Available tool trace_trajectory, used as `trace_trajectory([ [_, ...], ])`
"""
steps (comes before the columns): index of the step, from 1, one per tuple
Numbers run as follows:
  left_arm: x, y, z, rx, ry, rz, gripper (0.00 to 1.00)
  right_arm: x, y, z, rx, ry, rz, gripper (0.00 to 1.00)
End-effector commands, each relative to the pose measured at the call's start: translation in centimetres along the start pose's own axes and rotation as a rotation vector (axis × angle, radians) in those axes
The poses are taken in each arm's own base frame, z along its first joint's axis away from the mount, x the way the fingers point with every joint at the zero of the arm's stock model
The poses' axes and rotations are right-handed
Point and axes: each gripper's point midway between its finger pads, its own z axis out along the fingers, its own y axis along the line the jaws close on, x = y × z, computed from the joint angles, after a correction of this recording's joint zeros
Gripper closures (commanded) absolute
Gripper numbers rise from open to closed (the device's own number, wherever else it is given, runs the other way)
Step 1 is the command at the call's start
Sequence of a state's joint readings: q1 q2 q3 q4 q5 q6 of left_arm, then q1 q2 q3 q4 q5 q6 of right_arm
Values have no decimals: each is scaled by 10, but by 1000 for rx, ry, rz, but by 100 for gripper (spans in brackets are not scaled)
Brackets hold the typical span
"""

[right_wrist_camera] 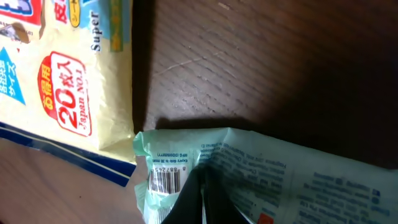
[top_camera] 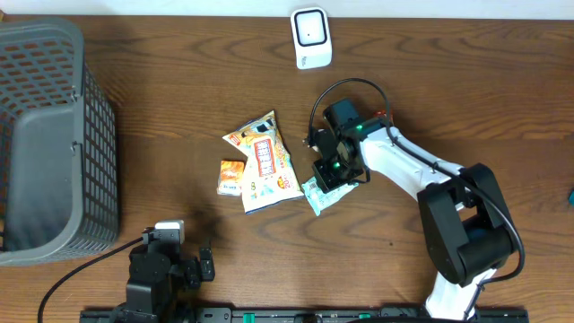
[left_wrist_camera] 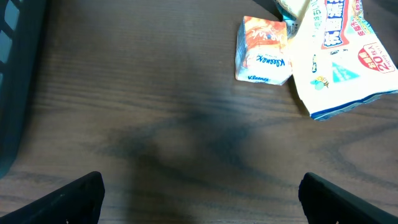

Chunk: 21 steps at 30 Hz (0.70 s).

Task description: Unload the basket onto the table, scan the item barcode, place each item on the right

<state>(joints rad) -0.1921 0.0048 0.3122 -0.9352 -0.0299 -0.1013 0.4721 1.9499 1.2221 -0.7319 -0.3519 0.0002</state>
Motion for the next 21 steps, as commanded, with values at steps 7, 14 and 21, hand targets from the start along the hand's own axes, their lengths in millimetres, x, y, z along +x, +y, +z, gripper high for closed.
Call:
trace_trajectory([
  [7,1,1,0,-7,4,1,0,13,-55,-24,349,36,97,99],
  [14,1,1,0,-7,4,1,0,-13,-9,-85,213,-182,41,99],
  [21,1,1,0,-7,3,1,0,-10,3,-74,174,-156,21,99],
])
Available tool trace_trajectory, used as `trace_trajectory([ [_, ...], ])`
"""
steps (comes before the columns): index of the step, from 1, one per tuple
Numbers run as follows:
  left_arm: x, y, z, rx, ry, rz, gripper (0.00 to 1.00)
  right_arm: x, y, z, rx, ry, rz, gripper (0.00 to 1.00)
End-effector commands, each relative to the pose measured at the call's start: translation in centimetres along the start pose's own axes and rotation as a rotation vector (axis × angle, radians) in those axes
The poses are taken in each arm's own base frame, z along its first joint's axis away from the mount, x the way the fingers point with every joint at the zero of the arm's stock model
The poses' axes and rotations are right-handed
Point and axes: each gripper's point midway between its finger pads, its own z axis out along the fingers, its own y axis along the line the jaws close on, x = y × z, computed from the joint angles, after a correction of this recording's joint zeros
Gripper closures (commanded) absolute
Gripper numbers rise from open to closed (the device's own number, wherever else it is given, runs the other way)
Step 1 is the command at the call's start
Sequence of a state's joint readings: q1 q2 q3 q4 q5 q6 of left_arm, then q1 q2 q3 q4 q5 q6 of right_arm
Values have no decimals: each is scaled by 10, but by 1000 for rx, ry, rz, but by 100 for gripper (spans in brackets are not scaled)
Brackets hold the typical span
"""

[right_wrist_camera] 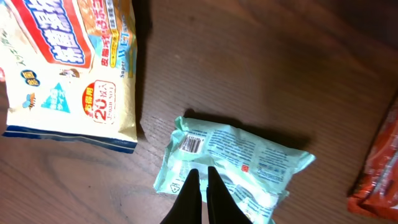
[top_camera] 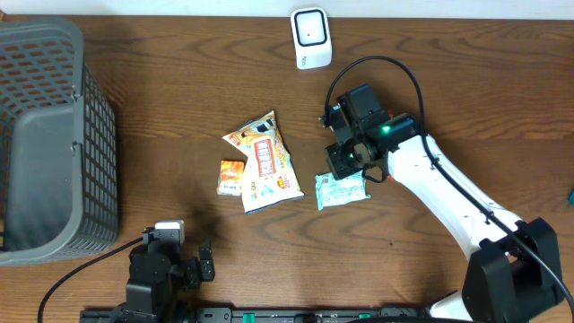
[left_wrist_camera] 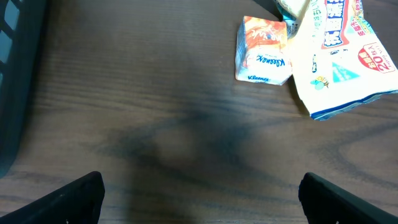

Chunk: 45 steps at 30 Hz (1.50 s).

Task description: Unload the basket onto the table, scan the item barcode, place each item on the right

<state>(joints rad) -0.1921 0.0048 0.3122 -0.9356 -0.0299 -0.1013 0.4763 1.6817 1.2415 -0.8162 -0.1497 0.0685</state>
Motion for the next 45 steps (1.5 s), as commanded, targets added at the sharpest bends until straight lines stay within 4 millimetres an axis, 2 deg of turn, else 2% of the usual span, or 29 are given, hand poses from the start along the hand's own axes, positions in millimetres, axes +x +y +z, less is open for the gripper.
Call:
trace_trajectory([
  [1,1,1,0,-7,3,1,0,11,8,20,-20,61,1,99],
  [5,1,1,0,-7,3,1,0,20,12,47,-21,126,-14,99],
  [10,1,1,0,-7,3,1,0,38,7,83,-11,224,-3,99],
  [15,1,1,0,-7,3,1,0,53,3,106,-2,292,20,99],
  [17,1,1,0,-7,3,1,0,48,5,107,-14,272,16,99],
  [22,1,1,0,-7,3,1,0,18,30,96,-150,165,-67,99],
  [24,1,1,0,-7,3,1,0,8,30,86,-137,132,-74,99],
  [29,1,1,0,-7,3,1,0,-14,34,50,-122,34,-94,99],
  [32,1,1,0,-7,3,1,0,-22,38,30,-126,-17,-105,99],
  [34,1,1,0,-7,3,1,0,-23,39,25,-127,-26,-98,99],
  [38,1,1,0,-7,3,1,0,-13,37,36,-125,6,-87,99],
  [45,1,1,0,-7,3,1,0,22,28,84,-103,137,-73,99],
])
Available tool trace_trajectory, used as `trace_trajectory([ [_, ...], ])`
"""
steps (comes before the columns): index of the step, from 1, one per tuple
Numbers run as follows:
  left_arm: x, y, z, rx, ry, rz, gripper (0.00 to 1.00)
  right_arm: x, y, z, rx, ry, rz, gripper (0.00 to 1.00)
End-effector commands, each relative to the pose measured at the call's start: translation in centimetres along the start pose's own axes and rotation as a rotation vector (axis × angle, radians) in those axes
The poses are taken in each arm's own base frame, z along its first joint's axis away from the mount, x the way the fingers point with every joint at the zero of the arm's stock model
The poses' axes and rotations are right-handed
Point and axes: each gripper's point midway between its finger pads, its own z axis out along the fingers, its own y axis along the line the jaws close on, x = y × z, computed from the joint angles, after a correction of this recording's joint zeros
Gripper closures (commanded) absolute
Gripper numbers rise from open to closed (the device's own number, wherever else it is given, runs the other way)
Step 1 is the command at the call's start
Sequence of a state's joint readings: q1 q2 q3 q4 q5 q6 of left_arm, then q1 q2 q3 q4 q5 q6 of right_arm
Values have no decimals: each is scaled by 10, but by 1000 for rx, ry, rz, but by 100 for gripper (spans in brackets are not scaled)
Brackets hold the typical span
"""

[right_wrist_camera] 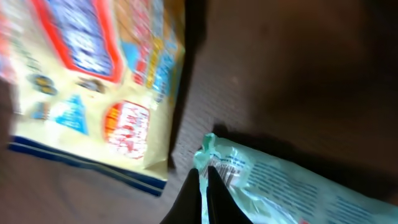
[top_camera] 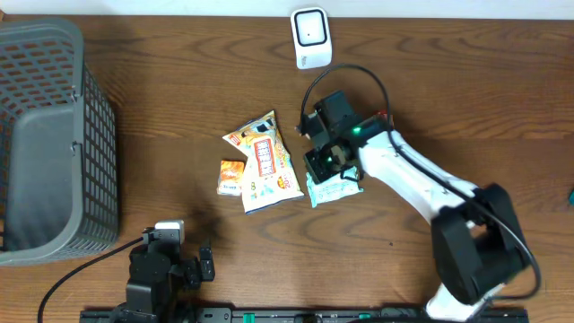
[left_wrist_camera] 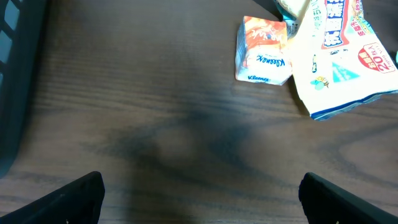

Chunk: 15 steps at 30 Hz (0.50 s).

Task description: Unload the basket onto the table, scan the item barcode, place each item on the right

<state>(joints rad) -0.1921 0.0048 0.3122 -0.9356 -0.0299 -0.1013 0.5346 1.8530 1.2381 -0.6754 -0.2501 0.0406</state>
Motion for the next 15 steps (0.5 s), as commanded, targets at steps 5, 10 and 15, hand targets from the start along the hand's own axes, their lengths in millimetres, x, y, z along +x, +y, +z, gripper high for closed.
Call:
trace_trajectory([
  [5,1,1,0,-7,3,1,0,50,-50,49,240,194,132,99],
  [10,1,1,0,-7,3,1,0,66,-87,44,466,235,196,99],
  [15,1,1,0,-7,3,1,0,47,-87,23,499,178,213,99],
])
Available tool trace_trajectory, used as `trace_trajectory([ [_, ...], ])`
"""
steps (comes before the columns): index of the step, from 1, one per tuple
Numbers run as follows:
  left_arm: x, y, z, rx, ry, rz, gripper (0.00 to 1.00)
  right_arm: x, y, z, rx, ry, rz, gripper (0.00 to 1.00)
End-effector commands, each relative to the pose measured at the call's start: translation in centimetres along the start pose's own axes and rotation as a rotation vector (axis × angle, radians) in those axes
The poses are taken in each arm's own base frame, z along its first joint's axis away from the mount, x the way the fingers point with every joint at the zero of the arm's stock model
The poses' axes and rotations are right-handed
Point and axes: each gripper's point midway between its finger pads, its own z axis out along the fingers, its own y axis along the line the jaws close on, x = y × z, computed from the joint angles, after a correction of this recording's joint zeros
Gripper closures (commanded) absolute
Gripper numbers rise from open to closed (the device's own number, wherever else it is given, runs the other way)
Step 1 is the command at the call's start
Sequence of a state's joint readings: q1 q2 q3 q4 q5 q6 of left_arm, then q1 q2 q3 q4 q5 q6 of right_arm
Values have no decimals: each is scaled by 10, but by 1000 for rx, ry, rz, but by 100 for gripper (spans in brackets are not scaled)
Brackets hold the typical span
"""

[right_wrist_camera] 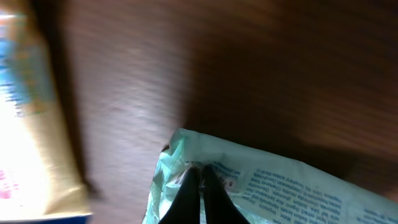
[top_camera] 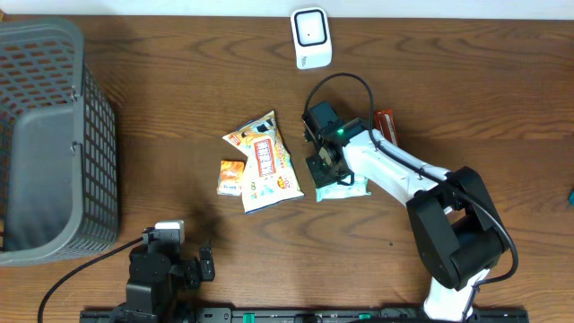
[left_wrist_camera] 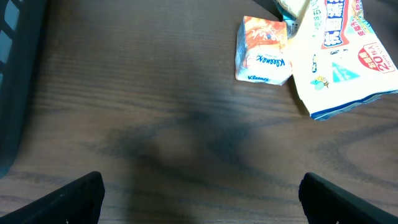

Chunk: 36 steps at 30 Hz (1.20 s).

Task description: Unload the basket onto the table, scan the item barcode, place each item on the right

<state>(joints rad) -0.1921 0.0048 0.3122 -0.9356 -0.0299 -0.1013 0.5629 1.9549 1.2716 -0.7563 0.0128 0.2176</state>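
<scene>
A mint green pack (top_camera: 345, 188) lies flat on the table, printed side up, to the right of a yellow pack (top_camera: 265, 161). My right gripper (top_camera: 321, 169) is low over its left end. In the right wrist view the shut gripper (right_wrist_camera: 198, 177) touches the crinkled left edge of the mint pack (right_wrist_camera: 298, 186), covering the barcode spot. The white scanner (top_camera: 311, 38) stands at the table's far edge. My left gripper (left_wrist_camera: 199, 202) is open over bare wood at the front, far from the packs.
A small orange tissue pack (top_camera: 231, 176) lies left of the yellow pack. A red packet (top_camera: 386, 123) sits behind the right arm. A grey basket (top_camera: 45, 144) fills the left side. The left wrist view shows the tissue pack (left_wrist_camera: 264, 50) and yellow pack (left_wrist_camera: 342, 56).
The right wrist has turned and its shut tips now rest on the mint pack's left edge. The pack sits slightly further right. The red packet shows behind the arm. The left arm is unchanged.
First the shut right gripper was low over the barcode end of the mint pack, which lay tilted against the yellow pack. Then the gripper was higher and the pack lay level, further right. Later it was low again at the left end, and now touches it.
</scene>
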Motion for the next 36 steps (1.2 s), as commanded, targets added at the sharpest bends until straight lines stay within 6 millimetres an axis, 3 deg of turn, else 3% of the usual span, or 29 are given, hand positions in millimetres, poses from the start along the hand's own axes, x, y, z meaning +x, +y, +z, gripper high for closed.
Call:
trace_trajectory([
  [1,1,1,0,-7,3,1,0,7,-45,4,217,21,65,99],
  [7,1,1,0,-7,3,1,0,-23,-27,-67,100,-161,81,99],
  [10,1,1,0,-7,3,1,0,-24,-25,-81,87,-192,81,98],
  [13,1,1,0,-7,3,1,0,-19,-25,-74,84,-170,79,95],
  [20,1,1,0,-7,3,1,0,9,-20,-14,56,-48,71,95],
  [24,1,1,0,-7,3,1,0,19,-22,6,68,3,73,97],
  [27,1,1,0,-7,3,1,0,13,-20,6,63,-18,73,99],
  [31,1,1,0,-7,3,1,0,-8,-18,-24,47,-87,78,99],
  [32,1,1,0,-7,3,1,0,-15,-17,-39,41,-112,80,96],
  [34,1,1,0,-7,3,1,0,-23,-15,-69,29,-159,82,71],
  [36,1,1,0,-7,3,1,0,-26,-15,-99,18,-206,94,25],
])
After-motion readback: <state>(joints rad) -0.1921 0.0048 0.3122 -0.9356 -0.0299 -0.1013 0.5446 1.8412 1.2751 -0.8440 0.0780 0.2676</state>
